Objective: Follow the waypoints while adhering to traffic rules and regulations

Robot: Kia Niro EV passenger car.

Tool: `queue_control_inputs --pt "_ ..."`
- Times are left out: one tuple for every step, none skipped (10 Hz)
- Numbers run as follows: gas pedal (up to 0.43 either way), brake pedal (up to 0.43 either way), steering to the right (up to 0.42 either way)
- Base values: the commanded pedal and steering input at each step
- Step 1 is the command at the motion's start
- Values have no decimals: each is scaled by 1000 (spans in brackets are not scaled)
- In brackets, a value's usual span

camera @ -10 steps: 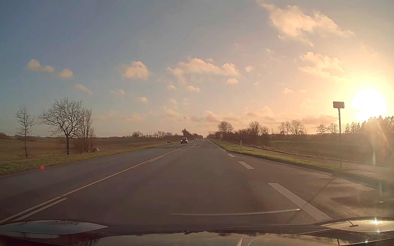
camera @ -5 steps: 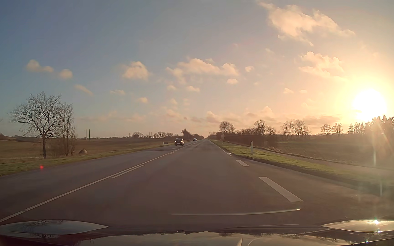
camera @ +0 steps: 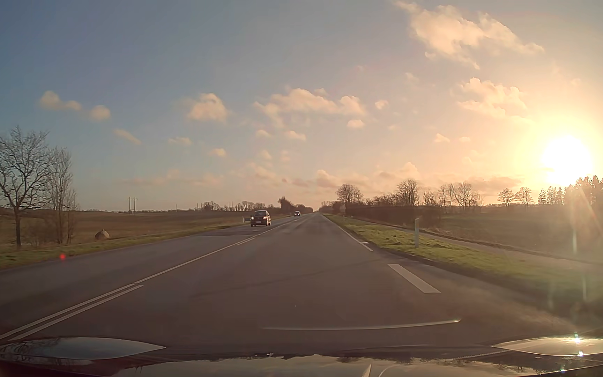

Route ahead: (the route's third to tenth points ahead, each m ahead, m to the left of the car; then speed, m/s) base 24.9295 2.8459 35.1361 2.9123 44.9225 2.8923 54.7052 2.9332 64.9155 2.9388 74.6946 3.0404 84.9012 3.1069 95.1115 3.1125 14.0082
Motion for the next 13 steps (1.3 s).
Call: queue_control_inputs --pt "350 0 0" --pt "350 0 0" --pt "350 0 0" --pt "350 0 0" --pt "350 0 0" --pt "350 0 0" --pt "350 0 0" --pt "350 0 0" --pt "350 0 1" --pt "350 0 1" --pt "350 0 1" --pt "350 0 2" --pt "350 0 3"
